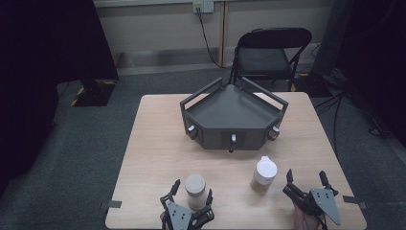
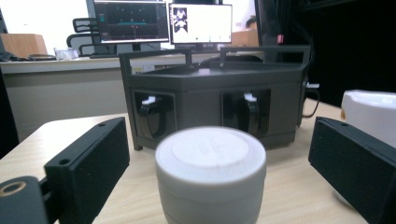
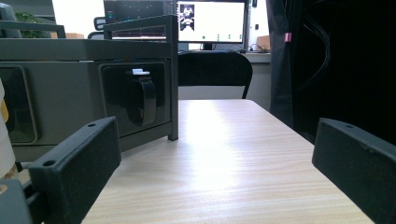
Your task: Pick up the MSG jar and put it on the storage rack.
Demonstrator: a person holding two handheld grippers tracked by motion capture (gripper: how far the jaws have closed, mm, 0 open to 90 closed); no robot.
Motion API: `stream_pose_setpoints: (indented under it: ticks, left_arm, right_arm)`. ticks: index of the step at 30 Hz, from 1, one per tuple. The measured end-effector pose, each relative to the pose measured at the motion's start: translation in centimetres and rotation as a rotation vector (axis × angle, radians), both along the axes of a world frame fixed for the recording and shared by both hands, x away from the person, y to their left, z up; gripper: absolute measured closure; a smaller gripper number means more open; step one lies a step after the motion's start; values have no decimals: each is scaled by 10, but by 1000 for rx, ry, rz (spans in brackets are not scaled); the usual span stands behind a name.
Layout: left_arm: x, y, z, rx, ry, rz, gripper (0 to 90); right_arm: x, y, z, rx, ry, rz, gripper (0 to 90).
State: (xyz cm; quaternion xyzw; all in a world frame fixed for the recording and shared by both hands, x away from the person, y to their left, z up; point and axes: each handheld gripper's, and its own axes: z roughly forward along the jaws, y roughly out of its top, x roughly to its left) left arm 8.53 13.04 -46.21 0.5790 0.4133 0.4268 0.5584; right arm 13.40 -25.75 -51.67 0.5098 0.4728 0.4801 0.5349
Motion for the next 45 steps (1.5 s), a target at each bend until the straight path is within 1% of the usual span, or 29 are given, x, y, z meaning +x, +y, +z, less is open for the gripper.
stream_pose_setpoints:
  ticks: [2, 4, 5, 6, 7, 8, 9, 11, 14, 17, 19, 20, 23, 25, 27, 33, 38, 41, 45]
  left_arm:
    - [3, -1, -1, 8, 27, 4, 59]
    - [5, -3, -5, -2, 39, 18, 89]
    - [5, -3, -7, -6, 41, 20, 113]
    - [4, -3, -10, -10, 33, 26, 137]
    - [4, -3, -11, -7, 35, 25, 179]
    - [6, 0, -11, -12, 49, 11, 205]
    - [8, 2, -10, -18, 63, 0, 210]
    - [10, 3, -9, -12, 71, -8, 226]
    - [14, 6, -8, -27, 86, -25, 275]
    - [16, 8, -9, -23, 99, -32, 304]
    - [16, 9, -11, -36, 93, -34, 329]
    - [17, 10, -11, -35, 96, -36, 333]
    - [16, 10, -12, -35, 89, -37, 336]
    - [16, 9, -16, -49, 78, -34, 337]
    - [16, 8, -17, -48, 74, -29, 339]
    - [16, 12, -15, -35, 78, -48, 341]
    - [17, 14, -14, -41, 82, -52, 341]
    - [18, 16, -13, -39, 85, -70, 341]
    - [19, 15, -11, -23, 70, -89, 341]
  right_arm:
    - [0, 0, 0, 0, 0, 1, 3]
    - [0, 0, 0, 1, 1, 1, 3]
    - [0, 0, 0, 0, 0, 0, 3]
    - [0, 0, 0, 0, 0, 0, 3]
    - [0, 0, 0, 0, 0, 1, 3]
    - [0, 0, 0, 0, 0, 1, 3]
    - [0, 0, 0, 0, 0, 1, 3]
    - [0, 0, 0, -1, 0, 1, 3]
    - [0, 0, 0, -1, 0, 1, 3]
    - [0, 0, 0, 0, 0, 2, 3]
    - [0, 0, 0, -1, 0, 2, 3]
    - [0, 0, 0, 0, 0, 1, 3]
    - [0, 0, 0, -1, 0, 1, 3]
    - [0, 0, 0, 0, 0, 2, 3]
    - [0, 0, 0, -1, 0, 1, 4]
    - [0, 0, 0, -1, 0, 1, 3]
    - [0, 0, 0, -1, 0, 1, 3]
    - [0, 0, 0, -1, 0, 0, 3]
    - [0, 0, 0, -1, 0, 0, 3]
